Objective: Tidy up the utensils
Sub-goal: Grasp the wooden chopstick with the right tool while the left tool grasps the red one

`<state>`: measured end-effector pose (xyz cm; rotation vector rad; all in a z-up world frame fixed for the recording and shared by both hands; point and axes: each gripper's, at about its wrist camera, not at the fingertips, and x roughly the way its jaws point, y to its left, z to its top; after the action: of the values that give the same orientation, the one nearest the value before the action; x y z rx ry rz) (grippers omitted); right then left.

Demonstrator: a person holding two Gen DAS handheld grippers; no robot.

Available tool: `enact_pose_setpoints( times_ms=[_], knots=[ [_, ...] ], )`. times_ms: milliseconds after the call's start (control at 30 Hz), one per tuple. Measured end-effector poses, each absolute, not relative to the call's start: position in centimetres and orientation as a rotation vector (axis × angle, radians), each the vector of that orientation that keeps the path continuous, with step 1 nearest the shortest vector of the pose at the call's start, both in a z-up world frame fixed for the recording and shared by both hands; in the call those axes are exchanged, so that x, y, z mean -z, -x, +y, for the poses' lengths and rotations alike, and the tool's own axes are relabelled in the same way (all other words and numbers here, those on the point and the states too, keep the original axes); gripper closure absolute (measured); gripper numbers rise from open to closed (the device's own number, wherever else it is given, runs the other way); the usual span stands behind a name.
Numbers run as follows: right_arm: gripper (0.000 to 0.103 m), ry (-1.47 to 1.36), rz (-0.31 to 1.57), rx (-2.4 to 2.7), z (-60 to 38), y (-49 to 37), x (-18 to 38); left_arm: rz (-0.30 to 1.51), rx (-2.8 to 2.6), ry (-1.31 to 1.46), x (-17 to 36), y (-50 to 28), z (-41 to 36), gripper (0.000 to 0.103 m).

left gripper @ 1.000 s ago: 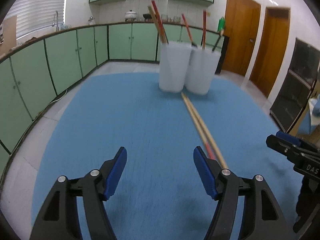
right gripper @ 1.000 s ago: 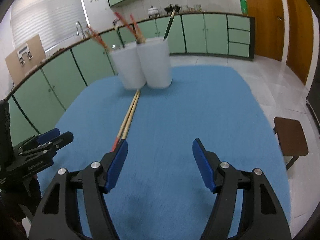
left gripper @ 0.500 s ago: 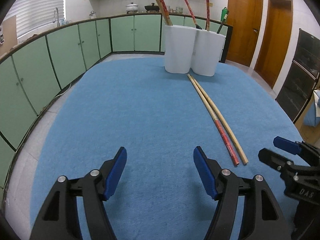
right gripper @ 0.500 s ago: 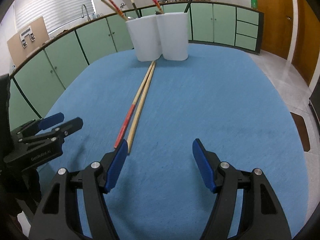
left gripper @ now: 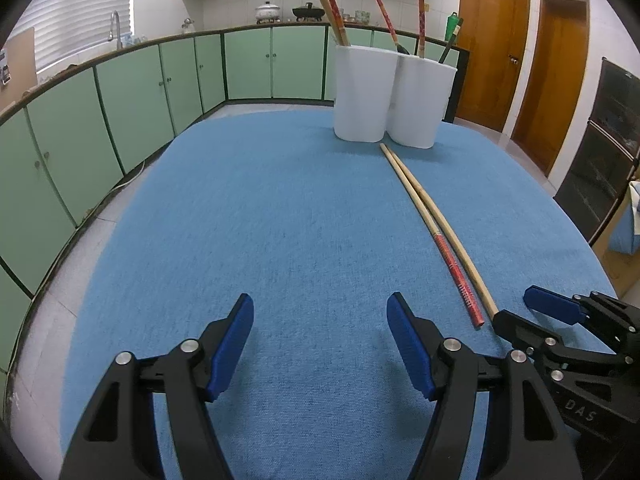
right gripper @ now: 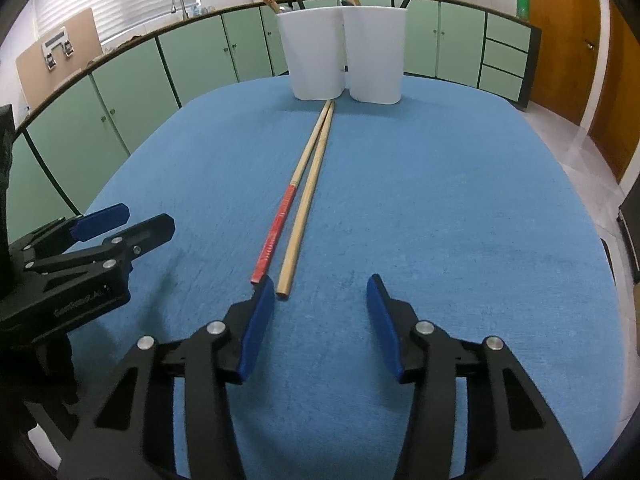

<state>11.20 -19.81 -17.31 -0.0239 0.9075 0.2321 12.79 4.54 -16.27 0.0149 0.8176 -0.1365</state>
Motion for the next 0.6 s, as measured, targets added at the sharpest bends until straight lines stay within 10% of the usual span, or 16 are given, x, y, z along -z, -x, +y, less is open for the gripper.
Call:
enact_pose_setpoints(
  times_ms=[600],
  knots=[
    [0.097,0.047,0.905,-0.266,-18.9,-11.0,17.3,0.821,0.129,-0.024,16.5,-12.7,4.3,0.035]
  ],
)
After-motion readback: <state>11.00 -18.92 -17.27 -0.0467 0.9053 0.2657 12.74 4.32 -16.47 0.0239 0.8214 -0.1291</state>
